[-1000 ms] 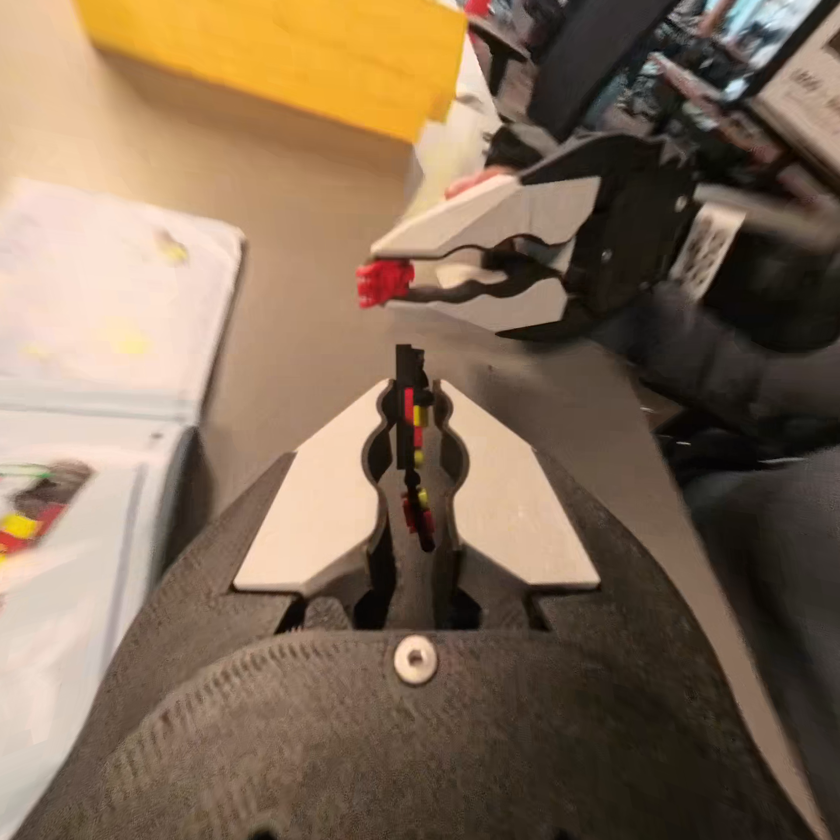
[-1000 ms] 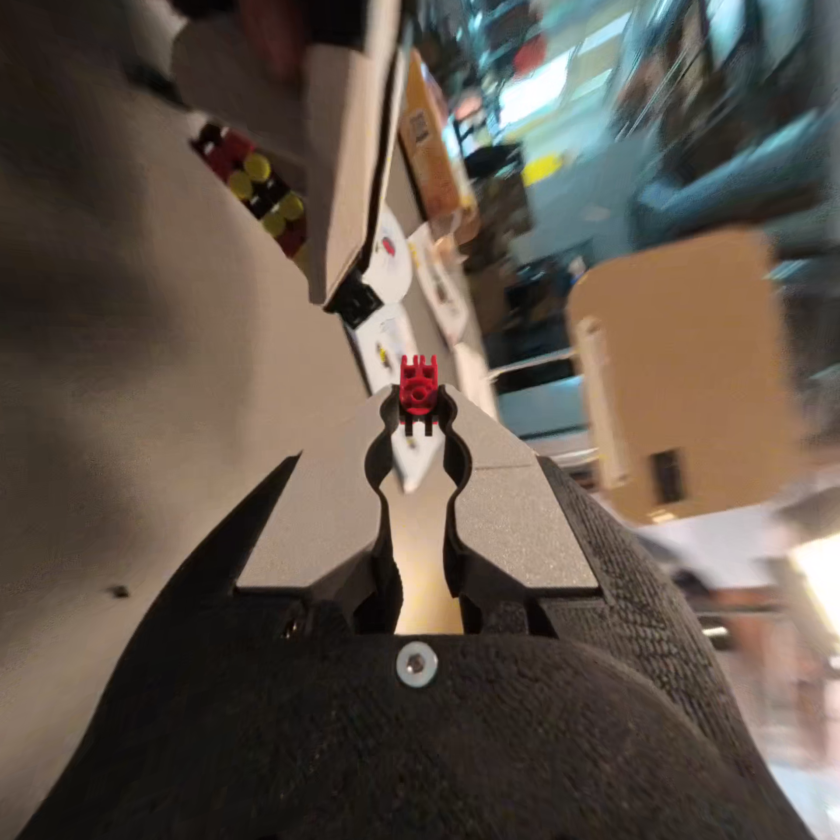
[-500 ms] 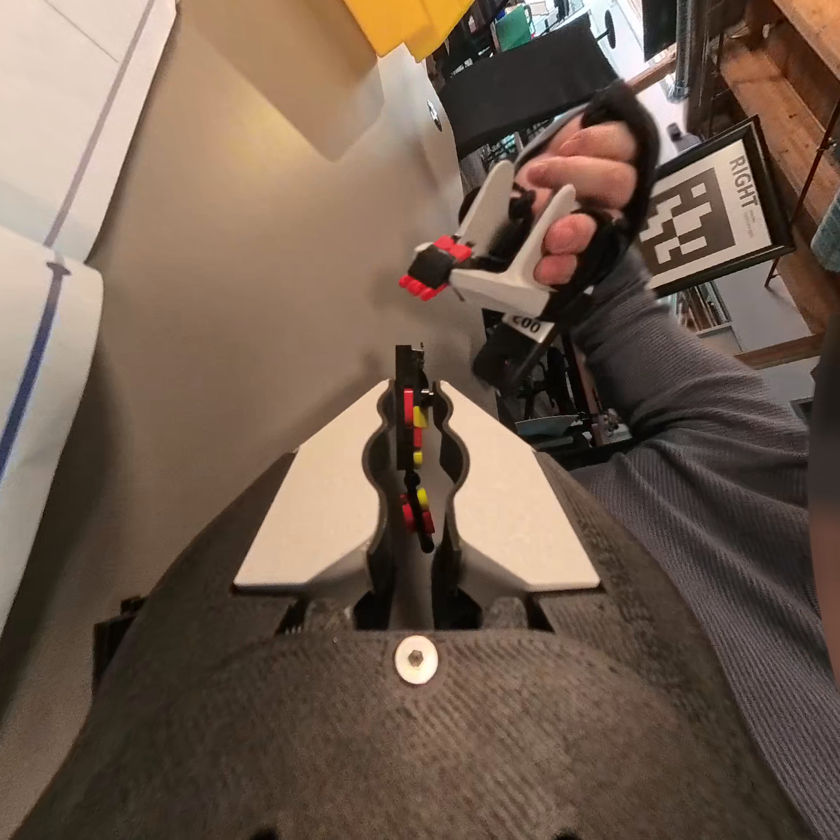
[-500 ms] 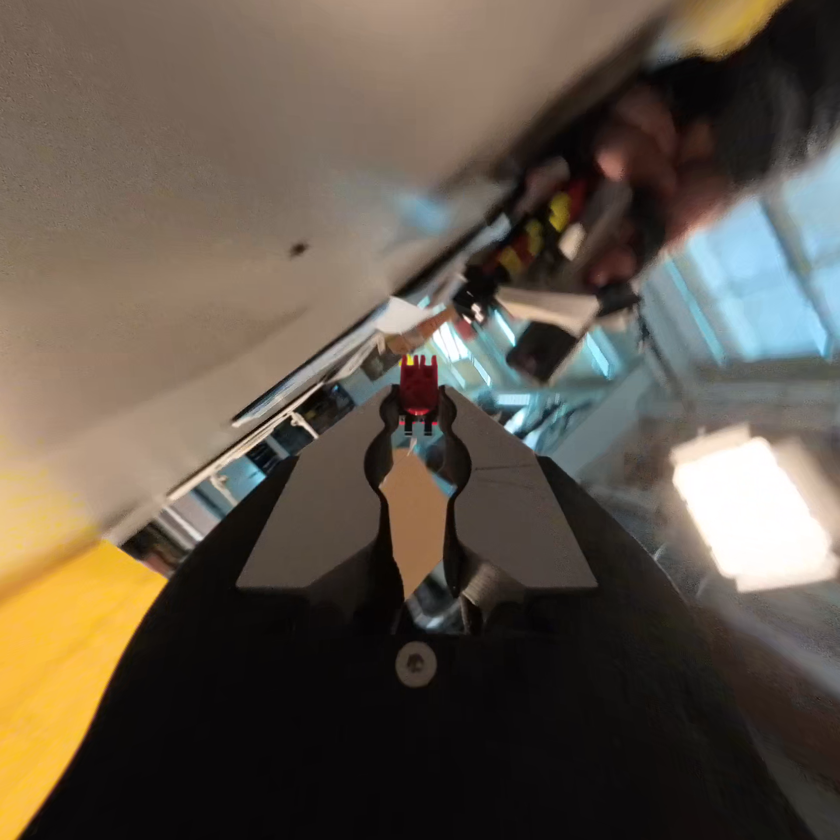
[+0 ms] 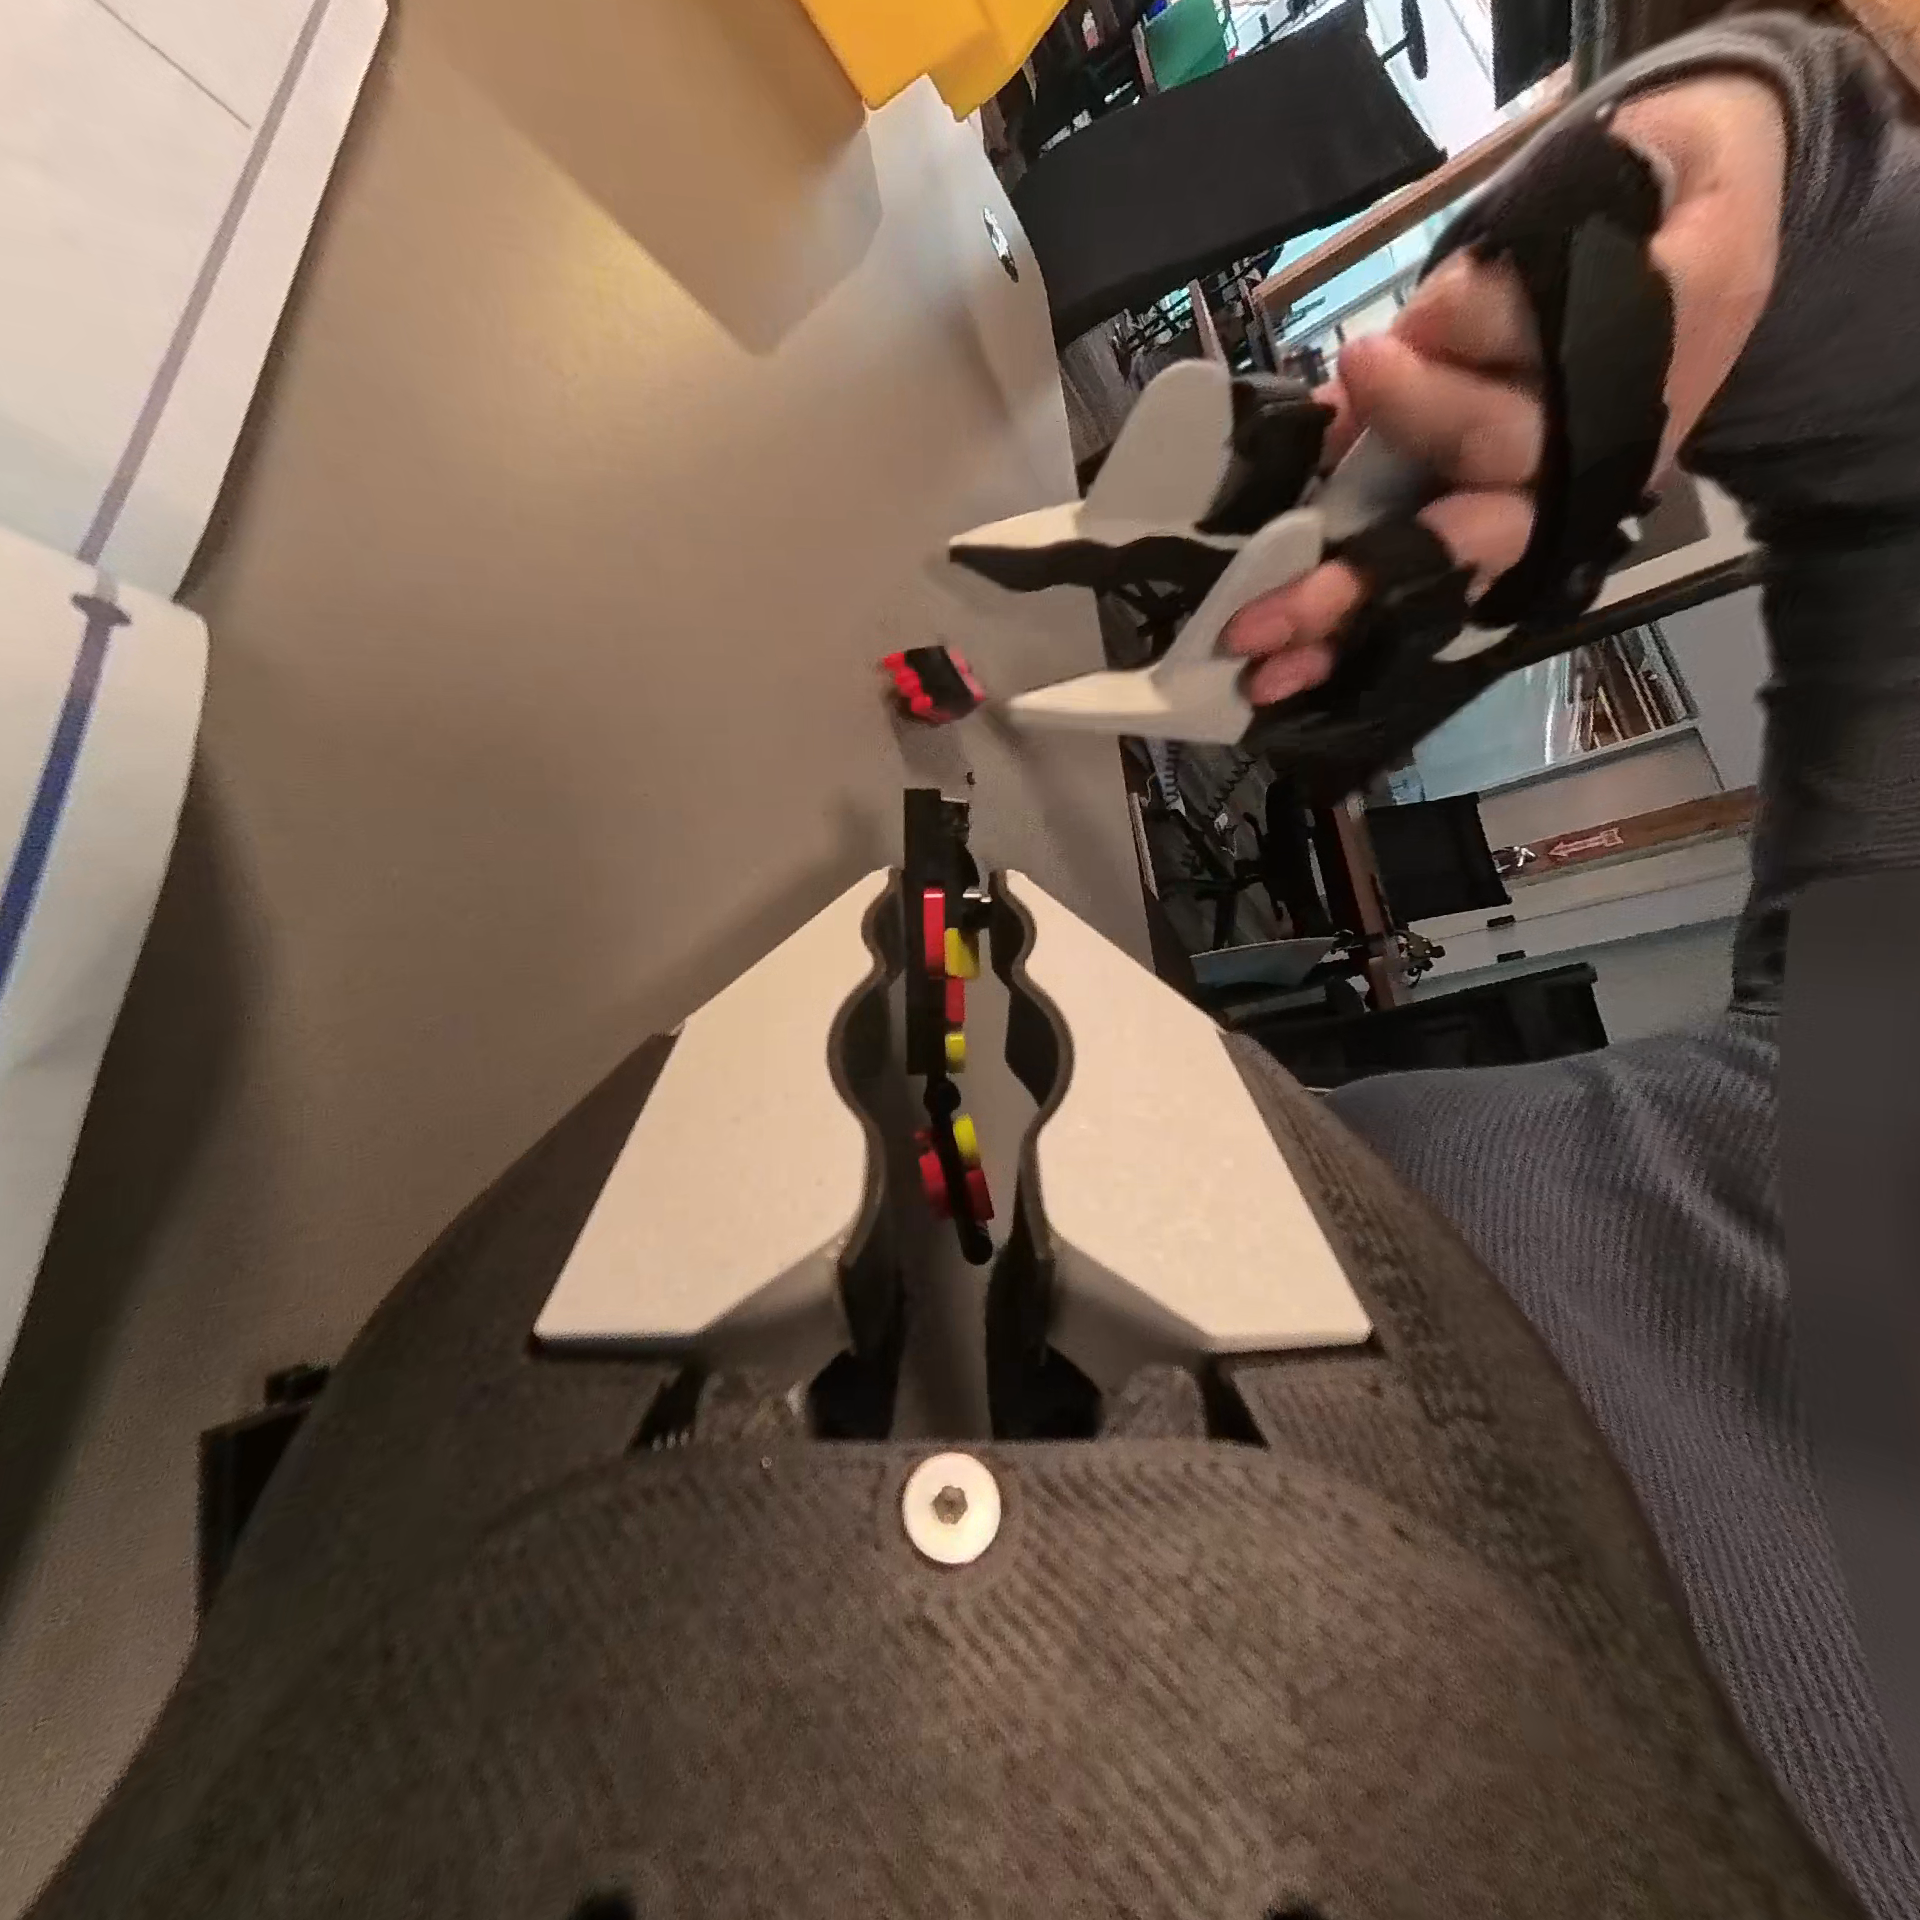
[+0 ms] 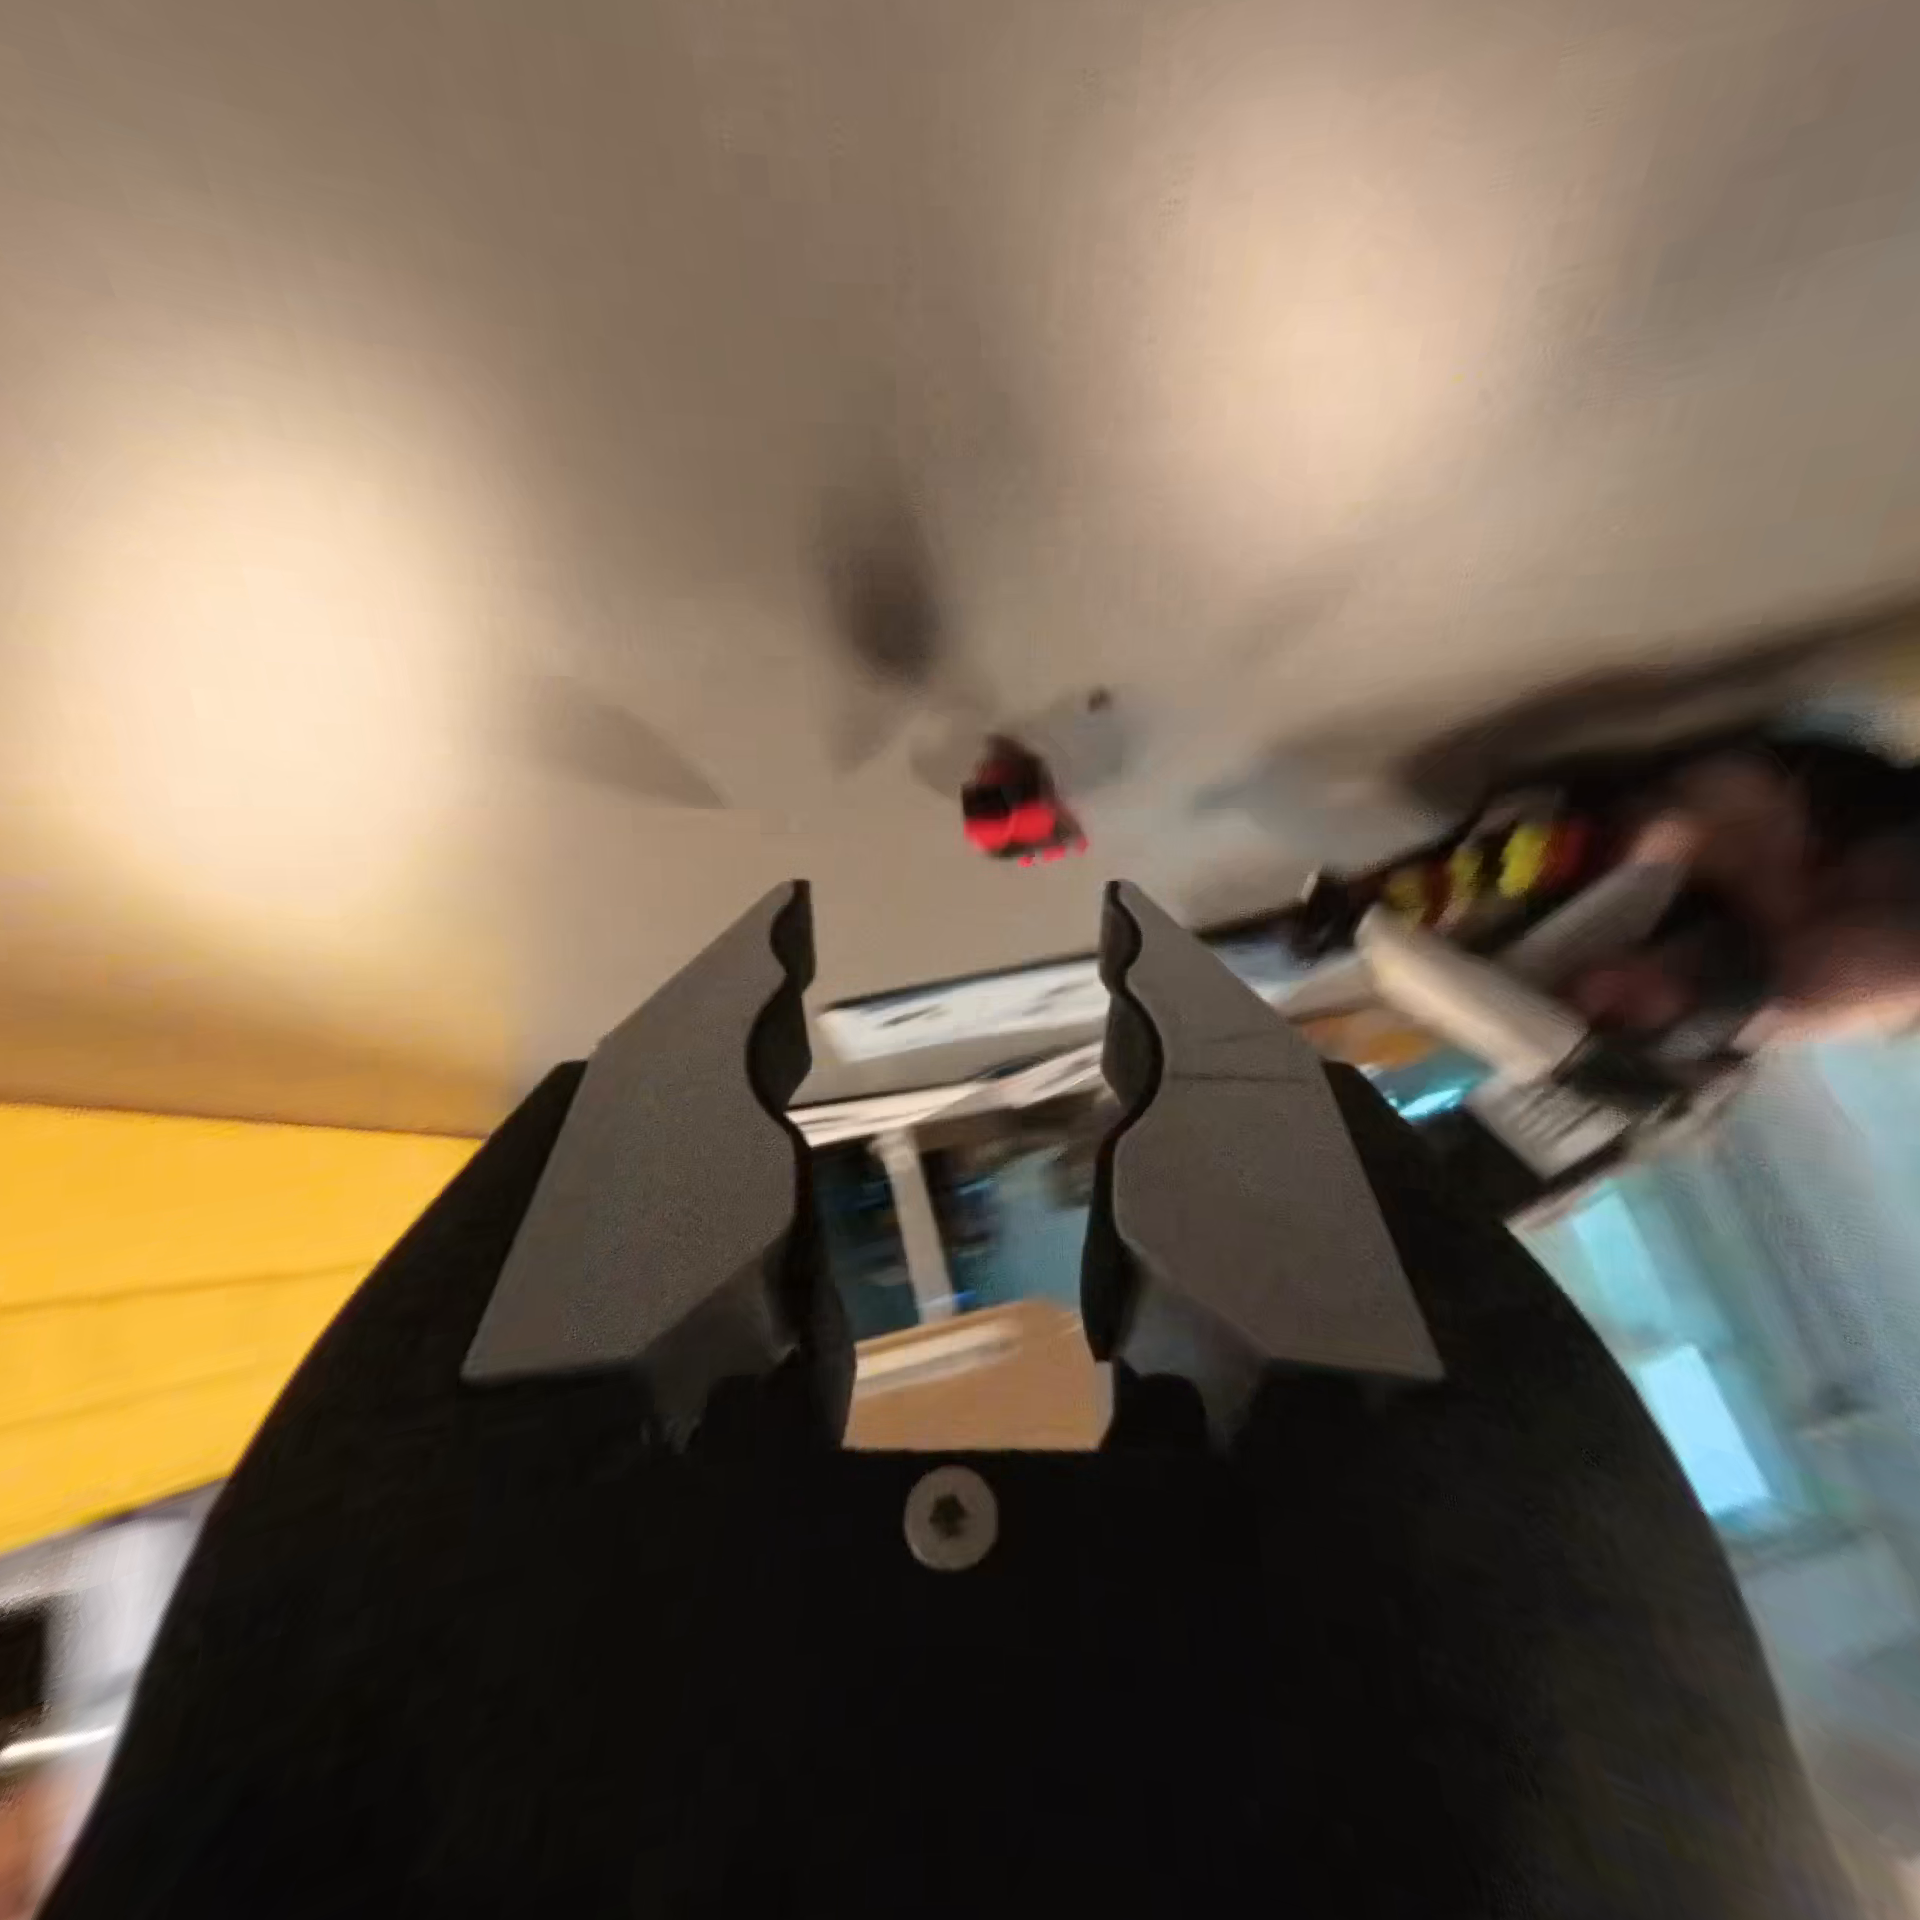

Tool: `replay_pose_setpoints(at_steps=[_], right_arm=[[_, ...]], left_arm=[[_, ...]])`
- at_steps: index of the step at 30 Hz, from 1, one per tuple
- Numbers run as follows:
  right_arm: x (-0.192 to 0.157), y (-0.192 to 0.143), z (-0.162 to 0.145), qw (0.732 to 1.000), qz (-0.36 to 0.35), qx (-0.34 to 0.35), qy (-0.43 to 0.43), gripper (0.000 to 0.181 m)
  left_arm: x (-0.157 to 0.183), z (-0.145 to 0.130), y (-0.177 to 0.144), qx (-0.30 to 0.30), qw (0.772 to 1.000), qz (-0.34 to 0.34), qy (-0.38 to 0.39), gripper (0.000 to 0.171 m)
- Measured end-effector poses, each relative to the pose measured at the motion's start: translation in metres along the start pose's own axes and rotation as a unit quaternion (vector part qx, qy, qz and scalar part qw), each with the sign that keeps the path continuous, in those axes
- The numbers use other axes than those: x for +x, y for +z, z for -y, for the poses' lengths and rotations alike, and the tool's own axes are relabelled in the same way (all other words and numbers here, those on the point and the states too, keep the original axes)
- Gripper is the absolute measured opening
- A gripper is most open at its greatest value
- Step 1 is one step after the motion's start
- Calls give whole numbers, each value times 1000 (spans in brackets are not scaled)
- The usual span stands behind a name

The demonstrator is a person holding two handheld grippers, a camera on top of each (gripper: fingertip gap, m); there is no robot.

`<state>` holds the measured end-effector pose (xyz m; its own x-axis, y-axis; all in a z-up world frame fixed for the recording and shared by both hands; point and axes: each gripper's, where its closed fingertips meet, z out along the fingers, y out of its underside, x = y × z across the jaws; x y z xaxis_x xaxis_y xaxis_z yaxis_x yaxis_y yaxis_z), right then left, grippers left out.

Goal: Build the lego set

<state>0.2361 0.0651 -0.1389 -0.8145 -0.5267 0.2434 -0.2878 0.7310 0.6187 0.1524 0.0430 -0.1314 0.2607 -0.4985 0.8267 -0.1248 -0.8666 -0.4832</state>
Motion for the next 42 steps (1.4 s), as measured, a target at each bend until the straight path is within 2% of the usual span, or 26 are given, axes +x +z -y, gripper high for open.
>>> replay_pose_setpoints(at_steps=[1, 2, 3, 4, 5, 6, 7, 8, 9, 10, 11, 12, 14, 18, 25, 28, 30, 31, 32, 34, 37, 39, 40, 41, 42], right_arm=[[-4, -5, -4, 994, 19, -19, 110, 54], [-8, -9, -4, 965, 40, -29, 259, 56], [-11, -11, 2, 902, 61, -21, 428, 56], [-8, -11, 12, 802, 73, 5, 593, 57], [2, -10, 20, 678, 71, 44, 730, 59], [12, -8, 26, 553, 65, 90, 826, 59], [19, -6, 27, 441, 48, 121, 888, 62], [20, -3, 23, 346, 25, 131, 929, 62], [18, 0, 21, 268, 10, 133, 954, 62], [18, 3, 21, 214, 2, 137, 967, 62], [16, 5, 21, 179, -10, 130, 975, 62], [17, 6, 20, 164, -25, 120, 979, 61], [17, 10, 20, 165, -41, 94, 981, 54], [13, 19, 14, 200, -65, 41, 977, 34], [8, 23, 8, 197, -61, 47, 977, 21], [9, 23, 9, 215, -58, 44, 974, 21], [10, 23, 9, 246, -51, 42, 967, 15], [12, 22, 6, 281, -55, 37, 958, 15], [16, 20, 0, 327, -70, 29, 942, 14], [29, 15, -11, 439, -93, 8, 894, 15], [46, 9, -27, 619, -110, -71, 774, 14], [53, 7, -34, 718, -106, -127, 677, 15], [56, 8, -34, 754, -102, -140, 634, 15], [57, 8, -34, 772, -94, -153, 610, 15], [57, 9, -34, 779, -83, -158, 601, 15]], left_arm=[[0, 0, 0, 0, 1000, -1, -1, 15], [0, 0, 0, 0, 1000, -3, -1, 15], [1, 0, 0, 0, 1000, -4, -2, 15], [1, 0, 0, 0, 1000, -5, -2, 15], [1, 0, 0, -1, 1000, -5, -2, 15], [1, 0, 0, -2, 1000, -6, -1, 15], [1, -1, 0, -2, 1000, -5, 0, 15], [1, 0, 0, -2, 1000, -4, 1, 15], [1, -1, 1, -2, 1000, -3, 1, 15], [1, -1, 1, -2, 1000, -3, 2, 15], [1, -1, 1, -2, 1000, -2, 2, 15], [1, -1, 1, -2, 1000, -2, 2, 15], [1, -1, 1, -2, 1000, -2, 3, 15], [1, -2, 1, -5, 1000, 0, 6, 15], [0, -3, 2, -7, 1000, 3, 9, 15], [0, -3, 3, -9, 1000, 6, 10, 15], [0, -4, 3, -11, 1000, 9, 14, 15], [0, -4, 4, -13, 1000, 12, 18, 14], [-1, -5, 5, -15, 1000, 16, 21, 14], [-2, -5, 6, -14, 999, 22, 25, 15], [-2, -3, 5, -9, 999, 22, 23, 14], [-2, -1, 5, 0, 999, 26, 26, 14], [-2, -1, 5, 3, 999, 30, 31, 14], [-2, 1, 5, 10, 999, 36, 37, 14], [-2, 2, 6, 16, 998, 42, 44, 14]])
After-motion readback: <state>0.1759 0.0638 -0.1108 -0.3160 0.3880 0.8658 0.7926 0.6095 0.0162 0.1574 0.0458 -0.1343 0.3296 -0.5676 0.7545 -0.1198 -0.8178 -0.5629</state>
